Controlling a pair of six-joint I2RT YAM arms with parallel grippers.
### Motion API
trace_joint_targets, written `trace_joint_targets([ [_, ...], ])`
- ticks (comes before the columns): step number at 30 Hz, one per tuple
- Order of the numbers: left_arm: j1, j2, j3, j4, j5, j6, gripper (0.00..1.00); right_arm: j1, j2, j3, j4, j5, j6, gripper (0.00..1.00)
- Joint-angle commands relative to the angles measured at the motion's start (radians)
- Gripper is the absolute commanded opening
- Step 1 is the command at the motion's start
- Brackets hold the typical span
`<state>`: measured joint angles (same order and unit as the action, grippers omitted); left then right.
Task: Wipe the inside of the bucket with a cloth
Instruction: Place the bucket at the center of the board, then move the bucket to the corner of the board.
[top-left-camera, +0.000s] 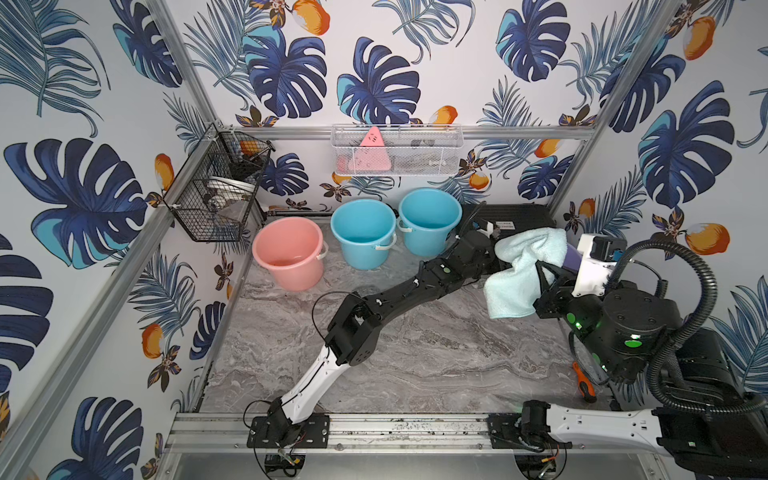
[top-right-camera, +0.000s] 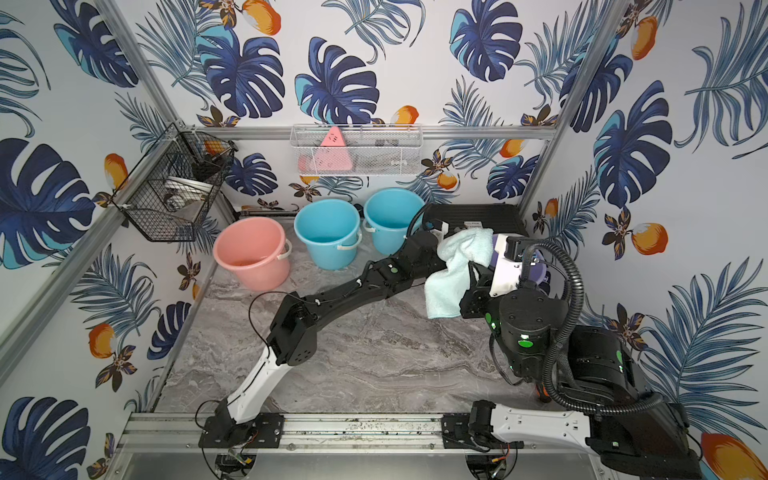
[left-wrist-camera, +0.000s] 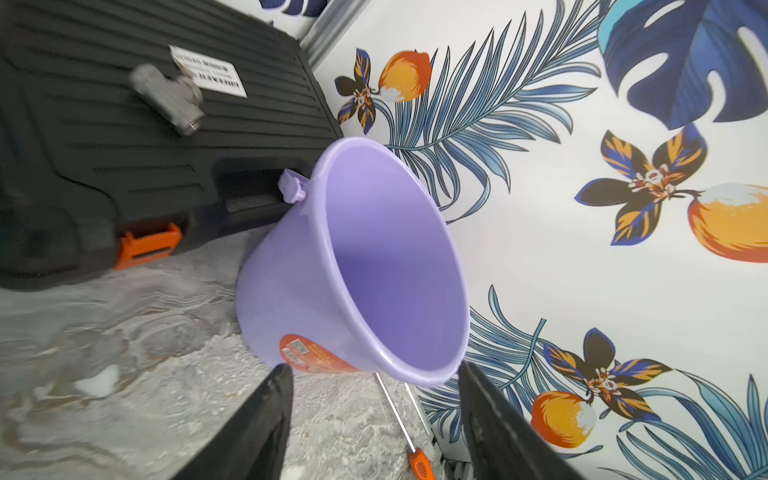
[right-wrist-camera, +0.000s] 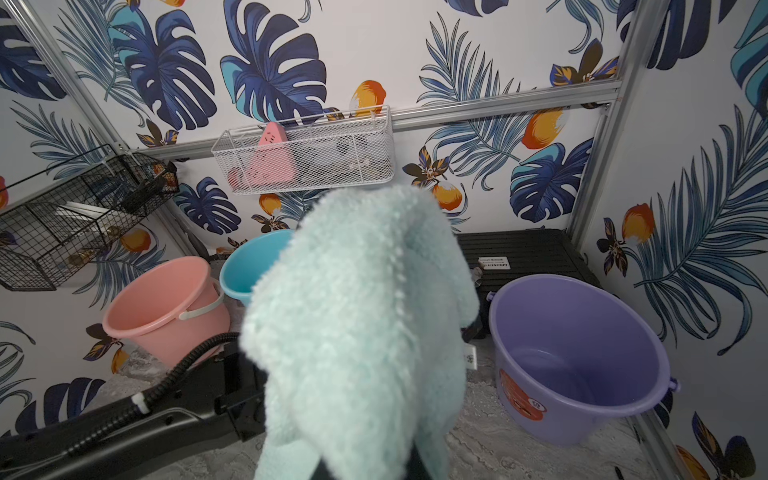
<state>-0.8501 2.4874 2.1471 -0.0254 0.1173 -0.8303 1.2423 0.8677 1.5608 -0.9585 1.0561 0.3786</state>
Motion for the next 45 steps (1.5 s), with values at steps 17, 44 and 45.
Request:
trace_joint_targets([
  [17,0.221,-0.474,-0.361,-0.487,-0.247,0.194,0.63,-0.292,0.084,-0.199,0.088,-0.214,0.081,0.00],
  [44,0.532,-0.822,-0.596,-0.884,-0.506,-0.054,0.62,-0.665,0.210,-0.357,0.226,-0.673,0.056,0.00],
  [45,0.548,-0.831,-0.612,-0.893,-0.515,-0.065,0.63,-0.665,0.208,-0.359,0.228,-0.675,0.056,0.00],
])
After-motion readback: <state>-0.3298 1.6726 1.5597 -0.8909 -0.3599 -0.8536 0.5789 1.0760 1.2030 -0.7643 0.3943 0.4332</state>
